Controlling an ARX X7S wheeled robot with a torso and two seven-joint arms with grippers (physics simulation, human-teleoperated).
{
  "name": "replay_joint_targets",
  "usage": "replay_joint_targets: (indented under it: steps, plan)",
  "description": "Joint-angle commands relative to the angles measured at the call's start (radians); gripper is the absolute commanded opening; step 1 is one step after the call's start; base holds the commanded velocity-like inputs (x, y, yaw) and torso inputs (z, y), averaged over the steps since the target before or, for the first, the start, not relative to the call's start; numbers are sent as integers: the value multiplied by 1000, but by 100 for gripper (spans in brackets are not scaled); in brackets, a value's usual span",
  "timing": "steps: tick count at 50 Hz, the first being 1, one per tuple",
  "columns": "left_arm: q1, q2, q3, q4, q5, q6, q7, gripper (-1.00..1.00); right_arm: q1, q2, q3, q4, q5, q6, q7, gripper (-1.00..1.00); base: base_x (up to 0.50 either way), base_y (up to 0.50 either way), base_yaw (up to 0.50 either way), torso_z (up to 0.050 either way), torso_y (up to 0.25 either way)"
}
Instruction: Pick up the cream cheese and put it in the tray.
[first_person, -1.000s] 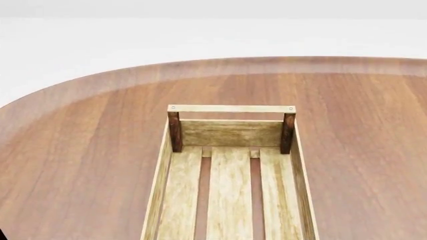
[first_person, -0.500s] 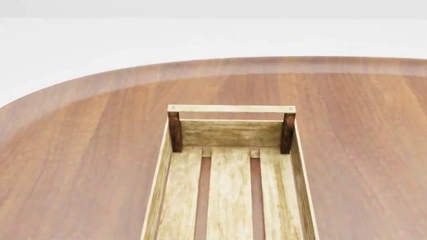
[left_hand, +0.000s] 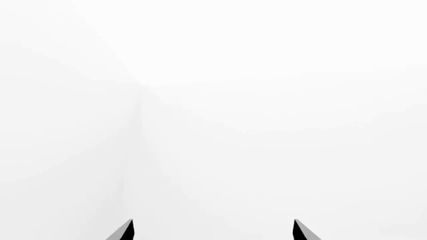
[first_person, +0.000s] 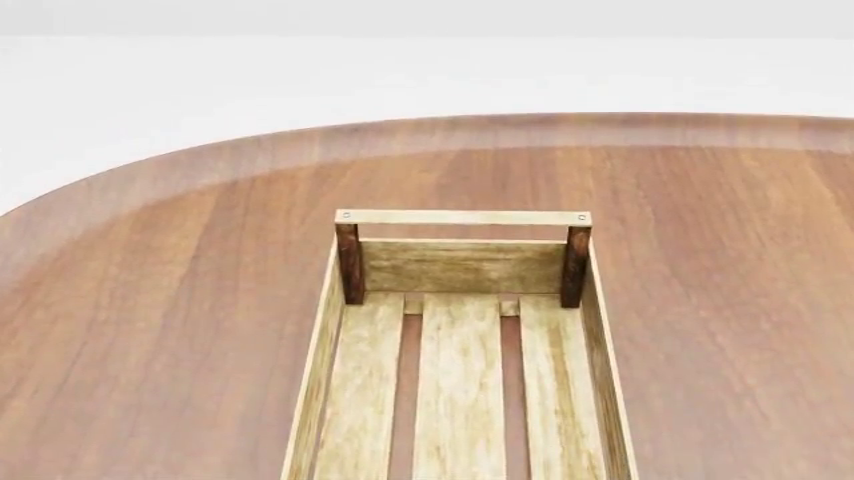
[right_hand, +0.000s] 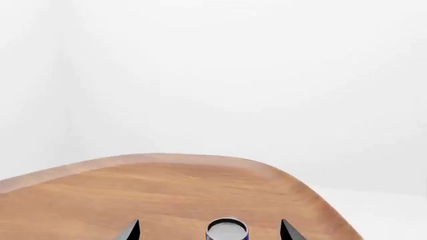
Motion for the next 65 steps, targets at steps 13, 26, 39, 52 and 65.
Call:
replay_joint_targets:
  steps: [13, 26, 39, 52, 65]
  plan:
    - [-17, -3, 13, -9, -7, -48, 3, 100, -8, -4, 19, -23, 242, 102, -77, 100, 0, 0, 0, 0, 0]
    - [-36, -7, 32, -34, -31, -56, 11, 100, -30, 2, 17, -33, 287, 122, -91, 100, 0, 0, 0, 0, 0]
    - [-37, -23, 33, -28, -72, -55, 13, 100, -39, 3, 19, -28, 294, 127, -78, 100, 0, 0, 0, 0, 0]
    - [-31, -37, 20, -14, -107, -51, 5, 100, -25, 3, 29, 51, 327, 111, -92, 100, 0, 0, 0, 0, 0]
    - [-25, -44, 6, -10, -120, -48, -7, 100, -39, 10, 16, 19, 339, 144, -83, 100, 0, 0, 0, 0, 0]
